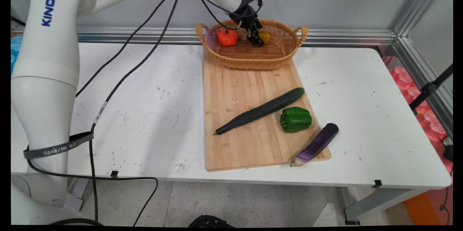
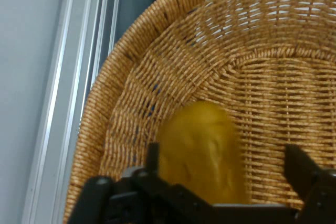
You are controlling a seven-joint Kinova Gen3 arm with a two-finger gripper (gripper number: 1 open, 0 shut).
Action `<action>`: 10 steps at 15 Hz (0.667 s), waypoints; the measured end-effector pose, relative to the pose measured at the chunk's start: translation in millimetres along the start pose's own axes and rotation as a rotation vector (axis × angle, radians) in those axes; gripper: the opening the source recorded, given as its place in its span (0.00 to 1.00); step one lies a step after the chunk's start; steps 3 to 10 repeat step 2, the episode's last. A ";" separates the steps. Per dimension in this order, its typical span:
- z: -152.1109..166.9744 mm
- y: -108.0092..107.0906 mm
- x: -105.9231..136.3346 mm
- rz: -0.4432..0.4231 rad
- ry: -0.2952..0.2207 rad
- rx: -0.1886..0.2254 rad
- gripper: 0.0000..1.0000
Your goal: Place the picked object in the vegetable basket
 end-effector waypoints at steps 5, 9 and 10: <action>-0.8 0.1 -0.3 0.000 0.000 -0.002 1.00; -0.8 0.1 -0.3 0.000 0.000 -0.002 1.00; -0.8 0.1 -0.3 0.000 0.000 -0.002 1.00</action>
